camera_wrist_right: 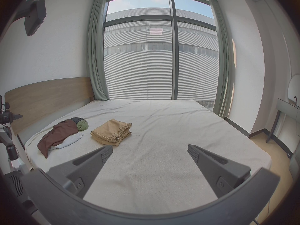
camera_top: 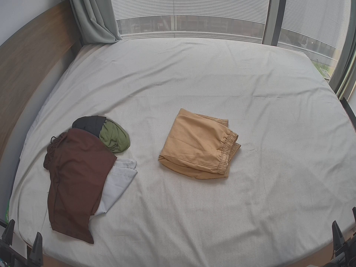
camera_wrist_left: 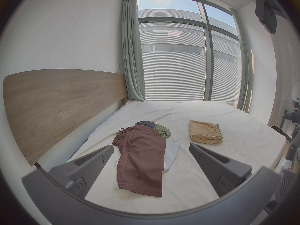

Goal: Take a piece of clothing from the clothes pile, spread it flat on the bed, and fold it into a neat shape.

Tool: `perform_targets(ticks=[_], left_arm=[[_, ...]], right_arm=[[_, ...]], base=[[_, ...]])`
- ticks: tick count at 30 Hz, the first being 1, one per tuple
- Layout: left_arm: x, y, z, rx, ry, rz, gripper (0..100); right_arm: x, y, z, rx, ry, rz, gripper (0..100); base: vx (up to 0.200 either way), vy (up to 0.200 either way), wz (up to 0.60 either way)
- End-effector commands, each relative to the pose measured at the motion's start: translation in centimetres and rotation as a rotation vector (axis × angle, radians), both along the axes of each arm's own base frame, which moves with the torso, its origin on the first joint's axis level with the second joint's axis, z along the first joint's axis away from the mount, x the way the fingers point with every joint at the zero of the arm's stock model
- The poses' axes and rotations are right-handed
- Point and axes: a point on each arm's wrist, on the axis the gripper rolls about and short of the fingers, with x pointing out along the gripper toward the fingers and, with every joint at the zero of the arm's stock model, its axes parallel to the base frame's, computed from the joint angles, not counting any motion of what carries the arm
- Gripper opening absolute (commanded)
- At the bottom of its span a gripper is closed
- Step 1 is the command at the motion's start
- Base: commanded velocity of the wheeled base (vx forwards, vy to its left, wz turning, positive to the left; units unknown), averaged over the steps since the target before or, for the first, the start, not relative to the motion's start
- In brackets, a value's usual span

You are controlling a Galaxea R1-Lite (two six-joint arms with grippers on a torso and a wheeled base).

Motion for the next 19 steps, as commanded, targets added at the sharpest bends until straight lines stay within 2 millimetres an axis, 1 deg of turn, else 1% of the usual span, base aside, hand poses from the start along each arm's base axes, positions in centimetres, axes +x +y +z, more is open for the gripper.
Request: perform_targets(ticks=[1,19], left_arm=[[0.05,0.00,-0.51,-0.001,0.006,0.000,100],[0.05,0.00,-0.51,-0.001,0.006,0.000,100]], right_arm=[[0.10,0.00,-0.45,0.000,0.014,0.001,100],[0.10,0.00,-0.45,0.000,0.014,0.000,100]], base=[[0.000,0.000,0.00],[0.000,0.000,0.00]])
